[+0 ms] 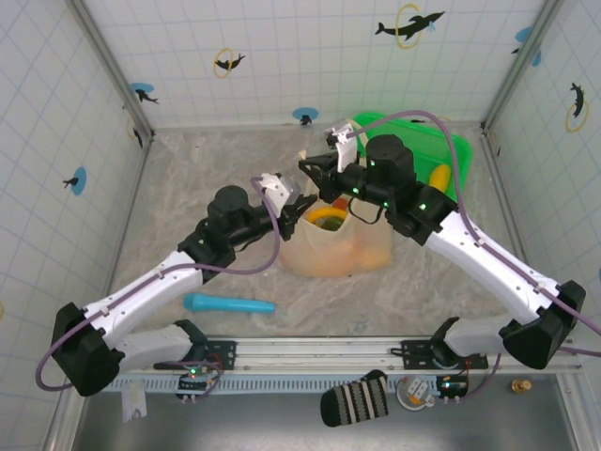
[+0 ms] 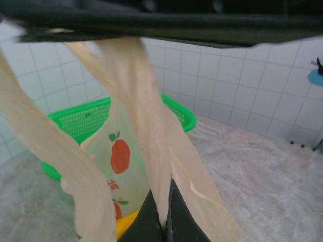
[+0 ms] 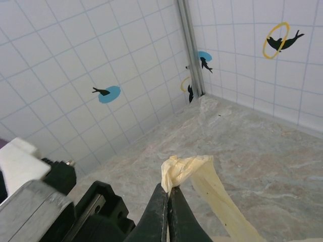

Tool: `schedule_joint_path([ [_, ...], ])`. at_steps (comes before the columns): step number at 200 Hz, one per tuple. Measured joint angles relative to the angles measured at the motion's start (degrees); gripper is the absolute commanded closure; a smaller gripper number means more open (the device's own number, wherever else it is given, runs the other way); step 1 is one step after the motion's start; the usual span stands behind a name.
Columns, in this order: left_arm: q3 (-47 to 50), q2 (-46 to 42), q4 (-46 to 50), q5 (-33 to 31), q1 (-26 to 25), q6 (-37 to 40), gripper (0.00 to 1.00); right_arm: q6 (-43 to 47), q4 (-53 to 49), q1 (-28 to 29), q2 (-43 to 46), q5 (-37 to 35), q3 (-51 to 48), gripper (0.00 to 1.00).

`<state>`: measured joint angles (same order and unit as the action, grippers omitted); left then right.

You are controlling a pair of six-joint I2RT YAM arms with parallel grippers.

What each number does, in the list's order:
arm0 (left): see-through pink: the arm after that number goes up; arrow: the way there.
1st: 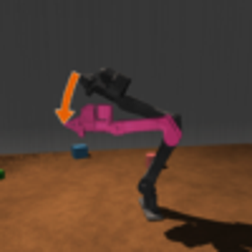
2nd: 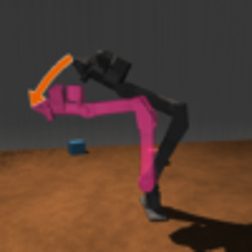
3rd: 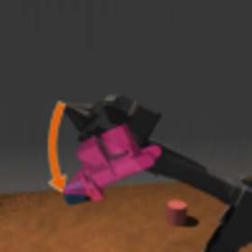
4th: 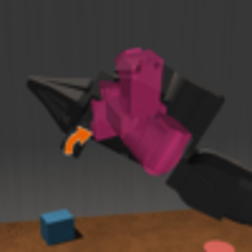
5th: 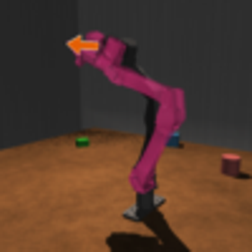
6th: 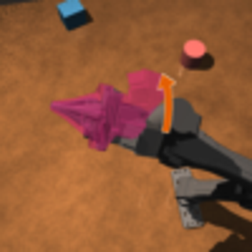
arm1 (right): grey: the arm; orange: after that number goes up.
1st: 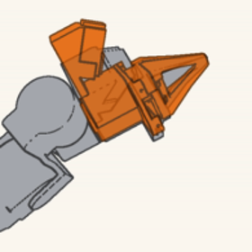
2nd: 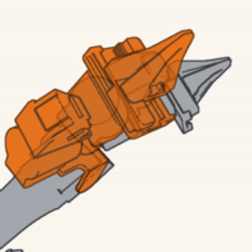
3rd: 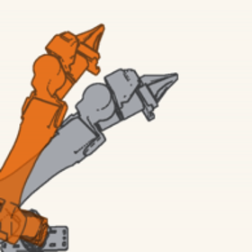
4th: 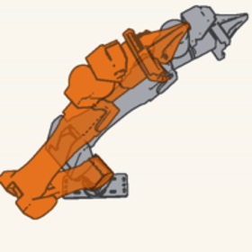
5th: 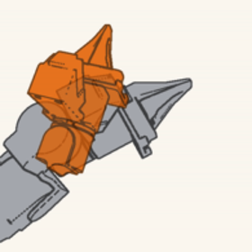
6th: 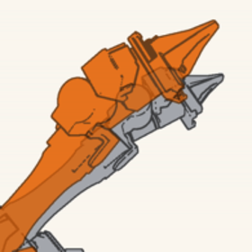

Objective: Place the fake fruits into the plastic bag and tie a complex knot

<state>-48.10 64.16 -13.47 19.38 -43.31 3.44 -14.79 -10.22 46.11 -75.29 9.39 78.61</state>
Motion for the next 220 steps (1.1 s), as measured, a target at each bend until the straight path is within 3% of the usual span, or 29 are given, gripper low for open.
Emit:
schedule_joint_path([
  [28, 0.02, 0.2, -0.37, -1.77, -1.64, 2.93, 1.0, -2.73, -5.99, 0.15, -3.58, -2.08, 6.64, 0.68],
  [75, 0.02, 0.2, 0.0, -4.26, -4.63, 7.23, 1.0, -7.26, -18.67, -0.11, -12.74, -2.86, 23.76, 0.69],
  [138, 0.04, 0.2, 0.13, -7.76, -4.98, 8.39, 1.0, -7.5, -29.97, -1.57, -14.01, -6.27, 32.11, 0.6],
  [184, 0.72, -0.04, 0.11, -8.81, -4.98, 8.46, 1.0, -12.96, -31.74, -5.18, -9.88, -7.43, 30.91, 0.69],
  [220, 0.72, -0.09, 0.11, -8.96, -4.98, 8.59, 1.0, -26.08, -31.15, -7.21, -3.06, -6.14, 22.27, 0.68],
])
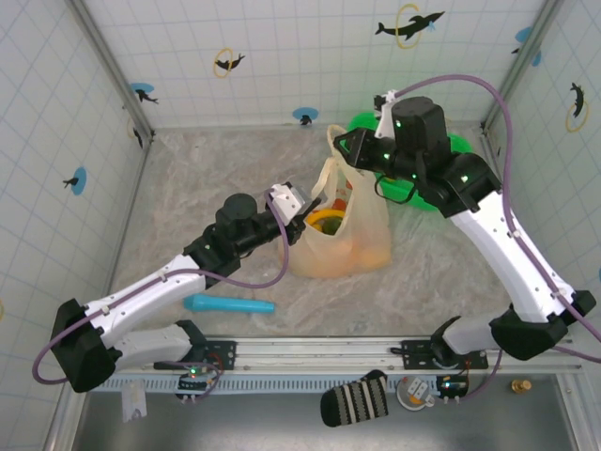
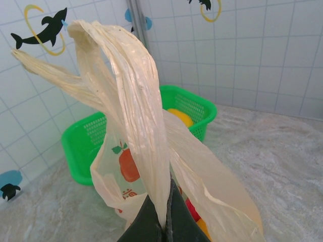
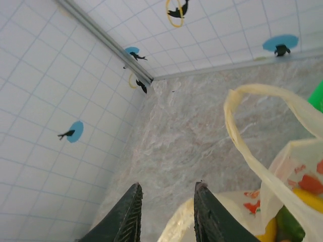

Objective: Place the fake fruits into the plastic bag and tie a complex knot

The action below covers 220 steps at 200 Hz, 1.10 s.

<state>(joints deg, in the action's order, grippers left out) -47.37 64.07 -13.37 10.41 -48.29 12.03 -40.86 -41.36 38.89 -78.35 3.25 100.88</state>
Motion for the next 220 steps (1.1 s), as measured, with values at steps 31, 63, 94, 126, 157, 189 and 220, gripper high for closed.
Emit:
schedule_joint_path([
  [31, 0.0, 0.0, 0.0, 0.0, 0.0, 0.0, 1.0, -8.85, 4.09, 0.22, 2.84, 2.45, -7.87, 0.63],
  [63, 0.0, -0.04, 0.02, 0.02, 0.0, 0.0, 1.0, -13.38, 6.69, 0.48, 3.1, 3.67, -12.2, 0.55],
  [94, 0.0, -0.22, 0.09, 0.04, 0.0, 0.0, 1.0, -15.28, 8.63, 0.46, 3.15, 4.59, -14.19, 0.53],
  [126, 0.0, -0.22, 0.31, 0.04, 0.0, 0.0, 1.0, -16.22, 11.63, 0.11, 3.08, 6.14, -14.21, 0.57],
  [157, 0.0, -0.22, 0.46, 0.04, 0.0, 0.0, 1.0, -16.83, 14.49, -0.63, 2.78, 7.34, -14.51, 0.65],
  [189, 0.0, -0.39, 0.66, 0.04, -0.11, 0.0, 1.0, -17.75, 17.11, -0.76, 2.73, 8.46, -16.83, 0.66],
  [220, 0.0, -0.44, 0.92, 0.02, -0.11, 0.0, 1.0, -18.75, 18.97, -0.74, 2.51, 9.35, -18.97, 0.62],
])
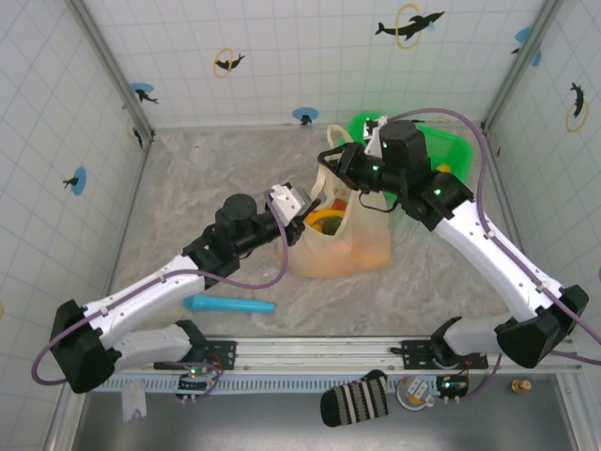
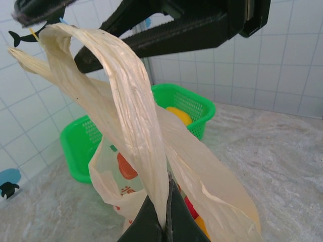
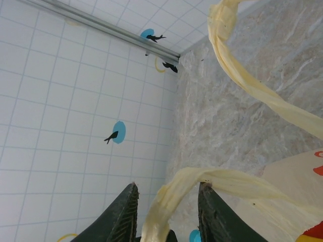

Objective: Place the fake fruits into the plastic bag and tie a complex knot

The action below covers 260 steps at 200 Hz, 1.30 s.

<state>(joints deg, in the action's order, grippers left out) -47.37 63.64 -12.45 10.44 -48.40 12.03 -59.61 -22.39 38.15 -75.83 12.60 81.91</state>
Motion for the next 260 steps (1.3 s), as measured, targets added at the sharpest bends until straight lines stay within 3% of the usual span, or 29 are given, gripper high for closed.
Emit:
schedule_joint_path([
  [88, 0.0, 0.0, 0.61, 0.24, -0.33, 0.0, 1.0, -2.64, 6.67, -0.02, 0.17, 3.39, -5.07, 0.68],
  [154, 0.0, -0.04, 2.21, 0.2, -0.42, 0.02, 1.0, -3.63, 11.34, 0.0, 0.46, 6.01, -5.42, 0.86],
  [202, 0.37, -1.22, 2.75, 0.15, -0.42, -0.02, 1.0, 4.09, 11.1, -0.76, 0.85, 6.93, -5.62, 0.86],
  [232, 1.92, -2.91, 2.78, -1.27, -0.42, -1.66, 0.5, 15.26, 11.5, -1.79, 1.22, 10.51, -5.51, 0.94],
  [260, 3.43, -5.68, 2.64, -2.14, 0.55, -5.33, 0.26, 25.2, 13.88, -1.79, 1.22, 14.84, -5.22, 1.0],
])
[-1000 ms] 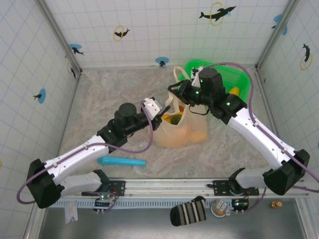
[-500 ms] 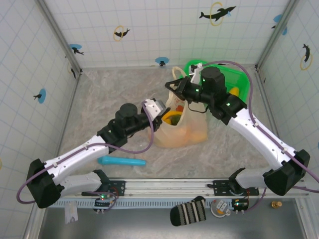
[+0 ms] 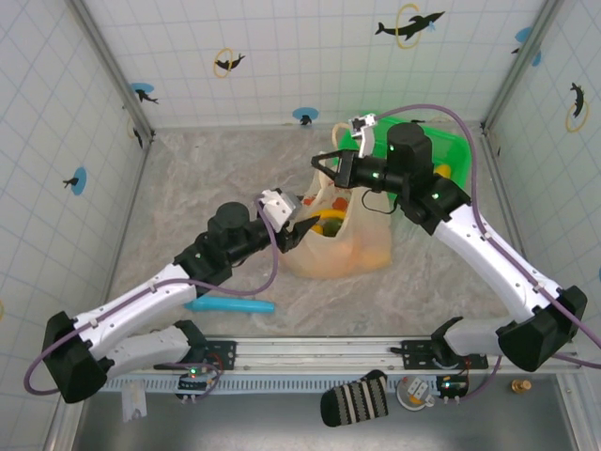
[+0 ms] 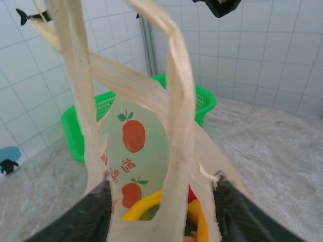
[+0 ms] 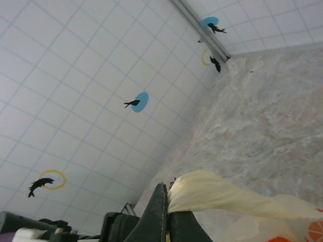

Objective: Place the fake fruits into the plastic bag and tie a complex knot

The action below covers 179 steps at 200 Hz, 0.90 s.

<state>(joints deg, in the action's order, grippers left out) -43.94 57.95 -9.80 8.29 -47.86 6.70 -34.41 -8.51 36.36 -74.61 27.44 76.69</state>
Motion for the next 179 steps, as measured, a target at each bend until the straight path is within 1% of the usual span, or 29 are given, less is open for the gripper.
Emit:
schedule_joint_path([
  [10, 0.09, -0.98, -0.2, 0.02, 1.09, -1.09, 0.18, 3.02, 0.33, 0.0, 0.0, 1.31, 0.57, 1.0],
  [21, 0.11, -1.84, -1.03, 0.07, 2.56, -2.89, 0.13, 6.21, 0.17, -0.22, -0.31, 3.17, 2.16, 1.0],
  [38, 0.94, -3.15, -3.45, 0.26, 5.6, -4.59, 0.1, 10.43, -0.15, -1.11, -1.92, 7.61, 6.88, 1.0],
  [51, 2.97, -4.0, -6.54, 1.44, 8.94, -6.47, 0.08, 12.44, 0.13, -2.25, -3.15, 11.45, 9.77, 1.0],
  [71, 6.95, -4.42, -11.26, 3.76, 12.41, -8.35, 0.09, 13.73, 1.09, -4.26, -3.85, 16.06, 10.47, 1.0],
  [92, 9.9, -3.72, -15.96, 7.37, 12.66, -8.41, 0.09, 13.2, 1.92, -5.35, -4.96, 20.28, 10.45, 1.0],
  [117, 14.16, -3.85, -24.72, 13.57, 12.66, -7.61, 0.08, 12.2, 3.41, -5.31, -5.79, 24.02, 10.19, 1.0],
  [145, 13.88, -3.8, -26.53, 19.5, 12.66, -5.35, 0.07, 11.76, 4.44, -5.33, -5.79, 26.25, 8.98, 1.0],
  [165, 13.79, -3.34, -28.83, 22.25, 12.66, -4.74, 0.06, 11.08, 4.59, -5.25, -5.79, 27.3, 8.44, 1.0],
  [179, 13.29, -1.29, -31.43, 23.39, 12.66, -4.59, 0.04, 10.75, 4.98, -5.03, -5.79, 27.93, 8.41, 1.0],
])
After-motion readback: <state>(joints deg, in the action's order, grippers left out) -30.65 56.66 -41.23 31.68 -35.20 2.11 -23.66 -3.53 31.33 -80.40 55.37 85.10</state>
